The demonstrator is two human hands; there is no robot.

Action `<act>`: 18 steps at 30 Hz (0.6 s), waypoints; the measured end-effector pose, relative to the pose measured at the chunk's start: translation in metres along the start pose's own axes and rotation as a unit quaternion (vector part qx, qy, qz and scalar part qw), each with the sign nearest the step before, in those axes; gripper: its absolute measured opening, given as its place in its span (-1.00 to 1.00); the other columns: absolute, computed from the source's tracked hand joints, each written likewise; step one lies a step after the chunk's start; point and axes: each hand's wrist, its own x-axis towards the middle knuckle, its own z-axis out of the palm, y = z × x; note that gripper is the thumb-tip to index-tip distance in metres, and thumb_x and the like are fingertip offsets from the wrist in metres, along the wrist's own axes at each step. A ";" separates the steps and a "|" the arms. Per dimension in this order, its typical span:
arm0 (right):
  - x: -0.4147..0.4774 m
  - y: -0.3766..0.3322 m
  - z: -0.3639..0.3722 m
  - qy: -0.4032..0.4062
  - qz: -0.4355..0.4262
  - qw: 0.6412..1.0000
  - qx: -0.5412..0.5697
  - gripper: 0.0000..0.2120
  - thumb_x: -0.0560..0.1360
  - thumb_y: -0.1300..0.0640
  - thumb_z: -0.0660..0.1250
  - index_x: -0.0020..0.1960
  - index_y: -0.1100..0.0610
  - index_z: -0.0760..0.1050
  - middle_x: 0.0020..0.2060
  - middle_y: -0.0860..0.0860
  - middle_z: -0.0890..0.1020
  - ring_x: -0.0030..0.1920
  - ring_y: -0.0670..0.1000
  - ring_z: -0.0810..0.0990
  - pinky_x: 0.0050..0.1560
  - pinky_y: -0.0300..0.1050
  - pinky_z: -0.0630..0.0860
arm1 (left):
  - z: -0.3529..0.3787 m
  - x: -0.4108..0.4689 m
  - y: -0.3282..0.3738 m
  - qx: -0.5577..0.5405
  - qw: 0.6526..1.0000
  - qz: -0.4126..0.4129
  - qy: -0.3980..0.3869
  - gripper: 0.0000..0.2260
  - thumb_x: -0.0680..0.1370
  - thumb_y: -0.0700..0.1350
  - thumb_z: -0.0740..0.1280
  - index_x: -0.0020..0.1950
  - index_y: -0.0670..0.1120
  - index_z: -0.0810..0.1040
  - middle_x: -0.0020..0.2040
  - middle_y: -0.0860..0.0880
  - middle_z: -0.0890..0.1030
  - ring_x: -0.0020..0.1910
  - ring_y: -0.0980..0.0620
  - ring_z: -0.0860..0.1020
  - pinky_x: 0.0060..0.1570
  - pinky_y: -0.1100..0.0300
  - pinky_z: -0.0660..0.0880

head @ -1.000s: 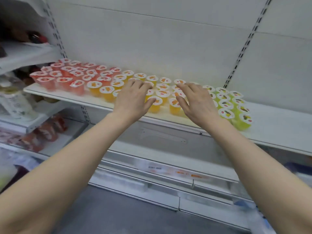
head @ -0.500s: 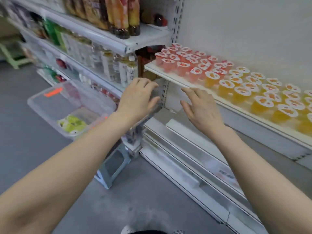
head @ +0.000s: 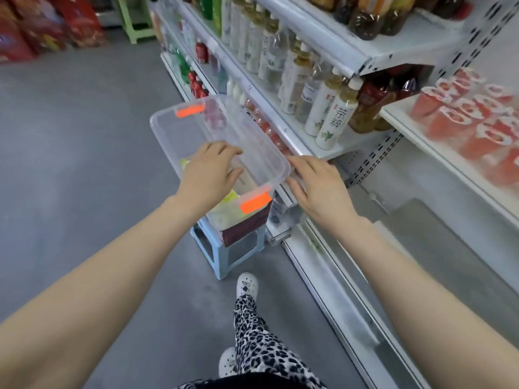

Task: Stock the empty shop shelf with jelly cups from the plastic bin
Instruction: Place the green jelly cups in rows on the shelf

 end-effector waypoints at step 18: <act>0.161 0.005 0.178 -0.180 0.015 0.979 0.092 -0.56 0.53 -0.04 0.13 0.27 0.16 0.52 0.08 0.12 0.61 0.01 0.21 0.61 0.01 0.09 0.56 | 0.077 0.129 -0.176 -0.006 0.989 -0.088 -0.121 -0.69 0.50 -0.15 0.43 0.24 -0.12 0.56 0.13 -0.14 0.57 0.11 -0.23 0.49 0.14 -0.02 0.40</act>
